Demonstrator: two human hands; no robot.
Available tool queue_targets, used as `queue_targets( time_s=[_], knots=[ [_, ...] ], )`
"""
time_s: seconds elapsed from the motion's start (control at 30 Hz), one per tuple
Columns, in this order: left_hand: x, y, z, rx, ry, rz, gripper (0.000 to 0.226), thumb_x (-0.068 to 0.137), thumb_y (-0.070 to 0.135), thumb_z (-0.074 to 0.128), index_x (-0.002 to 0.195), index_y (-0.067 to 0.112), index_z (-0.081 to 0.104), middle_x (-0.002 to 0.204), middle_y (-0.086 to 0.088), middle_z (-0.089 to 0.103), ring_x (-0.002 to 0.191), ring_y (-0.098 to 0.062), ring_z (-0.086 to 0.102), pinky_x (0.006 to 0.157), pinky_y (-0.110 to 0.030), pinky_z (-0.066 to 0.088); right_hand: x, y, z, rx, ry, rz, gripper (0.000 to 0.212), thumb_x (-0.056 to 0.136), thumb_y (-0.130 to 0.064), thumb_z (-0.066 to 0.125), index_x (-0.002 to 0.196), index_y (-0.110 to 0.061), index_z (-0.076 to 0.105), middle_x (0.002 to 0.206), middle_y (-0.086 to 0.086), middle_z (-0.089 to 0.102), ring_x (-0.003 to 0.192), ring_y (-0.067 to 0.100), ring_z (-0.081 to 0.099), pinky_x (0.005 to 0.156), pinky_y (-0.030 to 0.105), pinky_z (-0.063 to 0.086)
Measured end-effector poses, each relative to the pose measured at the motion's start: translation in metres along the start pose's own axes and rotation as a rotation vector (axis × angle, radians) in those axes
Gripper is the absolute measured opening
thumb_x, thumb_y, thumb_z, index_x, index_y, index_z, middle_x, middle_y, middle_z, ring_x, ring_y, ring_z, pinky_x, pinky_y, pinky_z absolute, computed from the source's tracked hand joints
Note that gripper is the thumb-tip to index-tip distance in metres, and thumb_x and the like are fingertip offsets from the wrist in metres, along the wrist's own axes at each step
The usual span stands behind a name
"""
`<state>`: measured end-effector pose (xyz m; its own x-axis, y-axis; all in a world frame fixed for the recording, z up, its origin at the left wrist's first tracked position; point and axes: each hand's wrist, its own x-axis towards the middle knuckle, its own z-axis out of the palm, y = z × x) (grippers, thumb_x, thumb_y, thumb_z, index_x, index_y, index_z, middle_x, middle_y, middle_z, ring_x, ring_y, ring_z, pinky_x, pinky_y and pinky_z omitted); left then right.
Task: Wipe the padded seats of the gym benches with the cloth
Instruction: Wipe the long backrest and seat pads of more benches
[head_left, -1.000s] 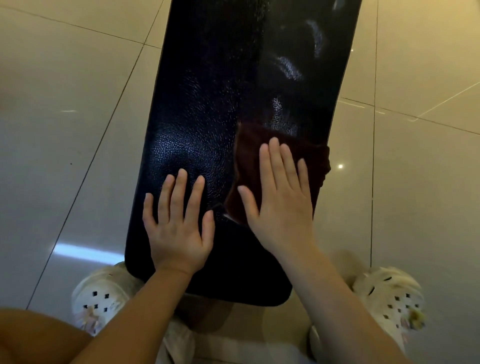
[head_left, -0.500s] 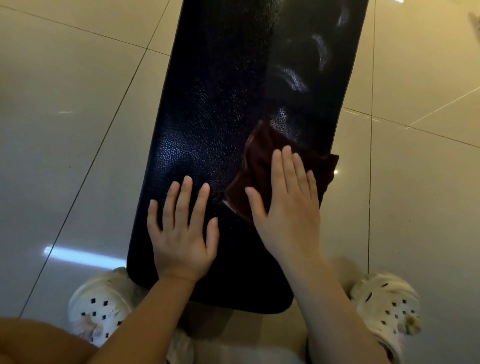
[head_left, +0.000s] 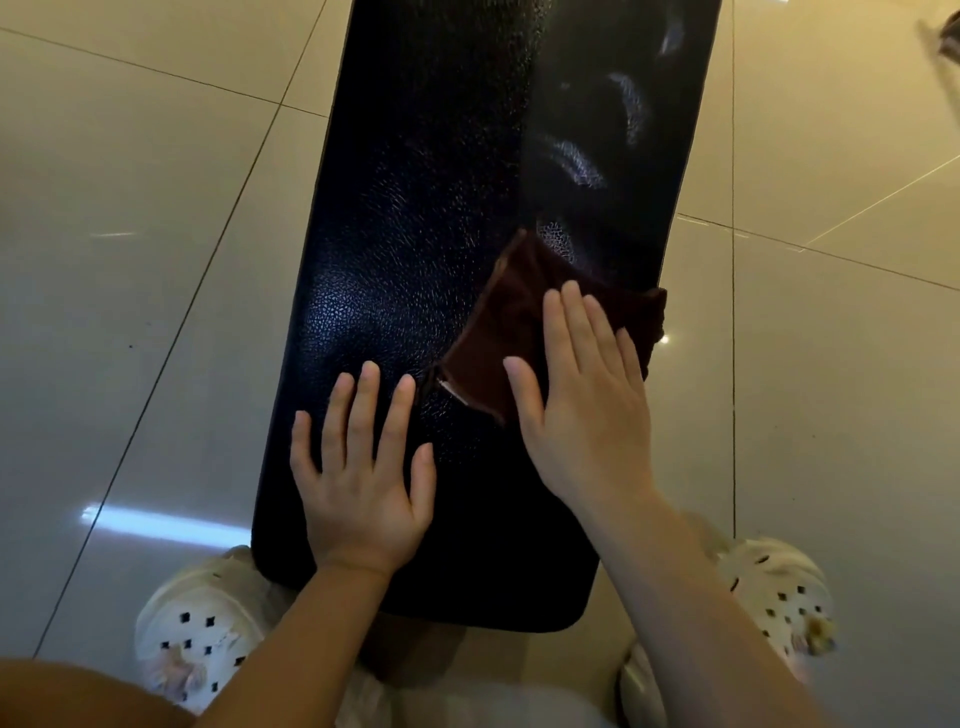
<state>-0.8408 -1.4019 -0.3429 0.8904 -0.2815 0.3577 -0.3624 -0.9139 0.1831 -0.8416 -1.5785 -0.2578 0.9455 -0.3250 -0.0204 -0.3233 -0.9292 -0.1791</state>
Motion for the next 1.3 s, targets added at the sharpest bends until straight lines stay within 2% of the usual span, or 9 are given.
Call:
queue_targets(
  time_s=[0.13,0.23,0.4,0.5,0.67,0.8,1.0,1.17,1.3],
  knots=[
    [0.0,-0.001,0.001,0.0,0.011,0.009,0.052,0.101,0.039,0.03,0.15,0.021,0.031,0.154,-0.011,0.034,0.143,-0.028,0.029,0.114,-0.054,0.02,0.03,-0.009,-0.007,0.01,-0.041,-0.039,0.066,0.101,-0.054,0.019,0.156,-0.018,0.013,0.164,-0.001,0.008,0.151,0.014,0.002,0.119,0.038,-0.003],
    [0.0,0.0,0.0,-0.004,0.003,0.003,0.054,0.099,0.039,0.031,0.15,0.021,0.03,0.155,-0.011,0.033,0.143,-0.028,0.028,0.115,-0.053,0.018,0.054,-0.014,-0.014,-0.012,-0.056,-0.066,0.069,0.1,-0.058,0.021,0.157,-0.02,0.01,0.165,-0.003,0.004,0.151,0.013,0.0,0.12,0.043,-0.001],
    [-0.002,-0.001,-0.001,0.001,-0.001,-0.001,0.053,0.099,0.038,0.033,0.149,0.02,0.033,0.154,-0.011,0.034,0.143,-0.028,0.029,0.116,-0.053,0.017,0.011,0.009,-0.01,-0.031,0.013,0.014,0.074,0.098,-0.062,0.022,0.156,-0.016,0.018,0.163,0.001,0.015,0.15,0.015,0.011,0.12,0.036,0.009],
    [-0.001,0.0,-0.001,-0.003,0.01,0.001,0.052,0.1,0.039,0.03,0.149,0.02,0.034,0.154,-0.011,0.035,0.143,-0.029,0.03,0.115,-0.053,0.018,0.0,0.013,-0.005,-0.014,-0.001,0.053,0.076,0.096,-0.062,0.014,0.156,-0.015,0.018,0.163,0.002,0.013,0.151,0.017,0.008,0.12,0.038,0.004],
    [0.0,0.0,-0.001,-0.009,-0.004,0.001,0.055,0.098,0.038,0.033,0.15,0.021,0.03,0.155,-0.011,0.033,0.144,-0.028,0.027,0.116,-0.051,0.015,0.045,-0.004,0.004,-0.02,0.006,-0.167,0.07,0.097,-0.058,0.012,0.157,-0.021,0.013,0.164,-0.003,0.007,0.151,0.014,0.0,0.119,0.046,-0.009],
    [0.001,0.001,-0.001,-0.003,-0.012,-0.004,0.056,0.097,0.038,0.034,0.15,0.021,0.03,0.154,-0.011,0.034,0.144,-0.028,0.027,0.117,-0.05,0.013,0.06,0.005,0.013,-0.087,0.094,-0.23,0.068,0.099,-0.059,0.02,0.157,-0.023,0.014,0.164,-0.003,0.01,0.151,0.014,0.004,0.121,0.044,-0.004],
    [0.0,0.001,-0.001,0.004,-0.02,-0.013,0.053,0.099,0.04,0.029,0.149,0.021,0.032,0.154,-0.01,0.034,0.143,-0.028,0.028,0.117,-0.052,0.015,0.024,0.012,0.027,-0.006,0.196,0.057,0.065,0.099,-0.046,0.024,0.156,-0.016,0.016,0.164,0.004,0.012,0.151,0.017,0.005,0.122,0.044,0.0],
    [0.0,-0.001,-0.001,-0.001,-0.017,-0.006,0.053,0.101,0.04,0.025,0.15,0.021,0.03,0.155,-0.011,0.033,0.143,-0.028,0.028,0.116,-0.053,0.017,-0.063,0.014,0.052,-0.011,0.181,-0.067,0.063,0.098,-0.04,0.036,0.153,-0.014,0.022,0.161,0.004,0.018,0.151,0.021,0.012,0.121,0.049,0.01],
    [0.001,0.0,-0.001,-0.008,-0.025,-0.008,0.054,0.1,0.04,0.027,0.151,0.022,0.027,0.156,-0.011,0.032,0.144,-0.028,0.026,0.116,-0.053,0.015,-0.103,0.001,0.067,-0.059,0.123,-0.116,0.067,0.096,-0.048,0.037,0.153,-0.017,0.022,0.16,0.005,0.021,0.149,0.024,0.018,0.12,0.053,0.011]
  ],
)
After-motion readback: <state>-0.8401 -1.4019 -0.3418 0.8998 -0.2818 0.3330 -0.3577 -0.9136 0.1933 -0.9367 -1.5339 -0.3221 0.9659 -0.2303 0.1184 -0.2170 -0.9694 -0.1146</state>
